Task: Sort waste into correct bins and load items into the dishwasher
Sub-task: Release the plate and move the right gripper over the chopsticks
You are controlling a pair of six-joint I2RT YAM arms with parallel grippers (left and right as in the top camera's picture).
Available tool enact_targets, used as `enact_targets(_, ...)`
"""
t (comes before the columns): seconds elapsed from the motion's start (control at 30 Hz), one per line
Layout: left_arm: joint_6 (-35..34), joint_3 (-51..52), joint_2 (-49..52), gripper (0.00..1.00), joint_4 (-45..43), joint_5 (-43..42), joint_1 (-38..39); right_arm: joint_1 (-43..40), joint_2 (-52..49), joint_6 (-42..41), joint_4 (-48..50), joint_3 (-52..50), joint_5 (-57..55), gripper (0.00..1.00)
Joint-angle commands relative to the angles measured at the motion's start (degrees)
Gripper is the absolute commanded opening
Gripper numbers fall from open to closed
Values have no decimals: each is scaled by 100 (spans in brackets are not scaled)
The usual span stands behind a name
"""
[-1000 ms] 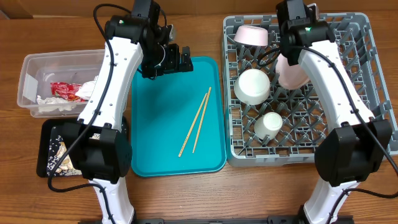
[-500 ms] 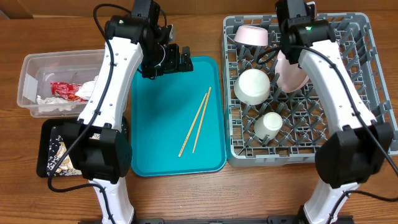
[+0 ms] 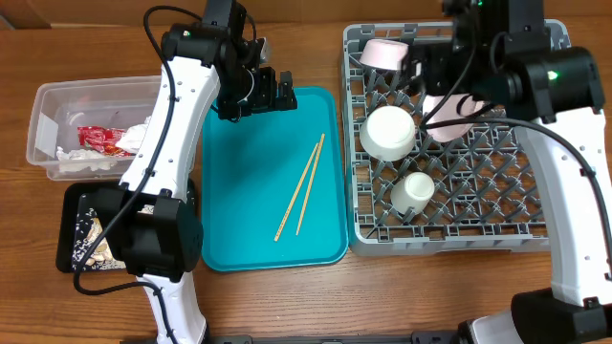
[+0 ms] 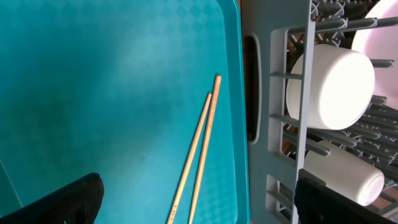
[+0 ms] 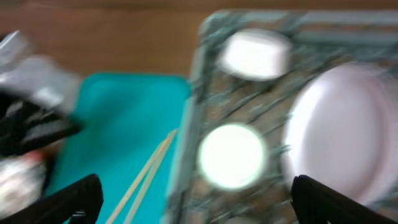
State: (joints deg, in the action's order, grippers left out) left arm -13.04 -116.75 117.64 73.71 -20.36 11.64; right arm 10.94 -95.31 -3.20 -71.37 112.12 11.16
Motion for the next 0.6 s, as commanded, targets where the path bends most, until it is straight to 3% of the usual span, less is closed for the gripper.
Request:
enact_targets(0.0,85,-138,-225,100,-7,46,-4,31,-173,-68,-249,-59,1377,100)
enact_targets(0.27,83,-138,-221,100,-7,46,-4,37,-365,-175,-796,-341,2483,100)
enact_targets(0.43,85,-138,-221,100,-7,46,-2,162,-365,-177,-796,-767,2498,100)
enact_targets(0.57,85,-138,-221,100,-7,46,-7,546,-369,-179,-531,-1189,2498,91)
